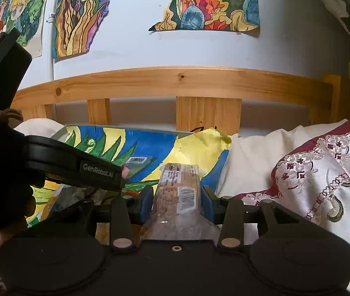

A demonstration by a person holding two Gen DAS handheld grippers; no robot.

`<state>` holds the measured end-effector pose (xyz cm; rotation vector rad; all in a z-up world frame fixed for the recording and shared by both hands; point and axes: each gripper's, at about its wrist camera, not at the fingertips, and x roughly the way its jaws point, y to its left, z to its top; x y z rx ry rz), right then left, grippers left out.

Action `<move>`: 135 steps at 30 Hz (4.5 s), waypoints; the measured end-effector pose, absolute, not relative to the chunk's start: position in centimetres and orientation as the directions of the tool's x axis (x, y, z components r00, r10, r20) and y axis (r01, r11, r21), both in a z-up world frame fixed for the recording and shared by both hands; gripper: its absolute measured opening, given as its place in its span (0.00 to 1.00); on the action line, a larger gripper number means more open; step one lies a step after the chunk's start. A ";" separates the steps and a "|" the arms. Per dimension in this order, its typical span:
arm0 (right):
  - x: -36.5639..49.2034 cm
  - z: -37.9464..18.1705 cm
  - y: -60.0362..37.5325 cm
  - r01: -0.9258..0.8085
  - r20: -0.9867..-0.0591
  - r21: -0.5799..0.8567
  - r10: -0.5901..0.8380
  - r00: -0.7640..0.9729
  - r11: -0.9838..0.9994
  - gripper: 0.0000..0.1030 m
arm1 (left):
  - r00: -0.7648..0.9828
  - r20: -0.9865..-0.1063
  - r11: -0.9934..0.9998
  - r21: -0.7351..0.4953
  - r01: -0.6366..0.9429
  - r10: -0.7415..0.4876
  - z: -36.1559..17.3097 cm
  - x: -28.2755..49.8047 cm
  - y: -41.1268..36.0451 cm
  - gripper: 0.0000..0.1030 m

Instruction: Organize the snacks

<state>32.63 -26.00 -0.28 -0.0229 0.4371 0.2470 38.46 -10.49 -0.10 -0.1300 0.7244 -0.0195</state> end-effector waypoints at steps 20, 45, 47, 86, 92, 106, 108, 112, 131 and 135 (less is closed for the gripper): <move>28.7 3.2 -25.7 -0.240 -0.310 0.020 0.235 0.921 0.970 0.88 | 0.850 -0.525 0.982 -0.181 -0.061 -0.044 6.0 32.3 -6.7 0.94; 13.8 6.9 -24.5 -0.226 -0.240 0.032 0.226 0.944 0.974 0.99 | 0.902 -0.412 0.967 -0.147 -0.210 0.133 8.3 14.1 -0.7 0.99; 12.6 6.7 -24.5 -0.229 -0.250 0.032 0.229 0.941 0.973 0.99 | 0.902 -0.405 0.964 -0.142 -0.223 0.149 8.1 12.9 -0.4 0.99; 6.7 3.0 -22.3 -0.308 -0.442 -0.024 0.266 0.856 0.951 0.99 | 0.825 -0.548 0.984 -0.019 -0.177 0.138 2.5 5.7 0.3 0.99; 7.1 2.7 -22.3 -0.295 -0.463 -0.022 0.252 0.850 0.955 0.99 | 0.811 -0.569 0.984 -0.019 -0.178 0.136 1.9 6.0 0.2 0.99; 9.6 2.2 -22.0 -0.295 -0.485 -0.023 0.247 0.839 0.955 0.99 | 0.773 -0.609 0.975 0.006 -0.221 0.179 0.7 9.3 0.6 0.99; 10.0 2.1 -21.9 -0.300 -0.486 -0.030 0.249 0.838 0.953 0.99 | 0.769 -0.611 0.974 0.012 -0.225 0.185 0.5 10.0 0.8 0.99; 11.1 2.0 -21.2 -0.324 -0.480 -0.050 0.262 0.837 0.945 0.99 | 0.762 -0.614 0.972 0.039 -0.230 0.205 0.1 11.6 1.1 0.99; 18.8 -1.8 -17.8 -0.522 -0.493 -0.002 0.453 0.743 0.853 0.99 | 0.698 -0.688 0.973 0.058 -0.223 0.201 -3.0 20.7 3.6 0.99; 20.6 -2.9 -17.0 -0.580 -0.530 0.049 0.513 0.675 0.813 0.98 | 0.646 -0.752 0.986 0.034 -0.162 0.132 -4.5 23.3 4.3 0.99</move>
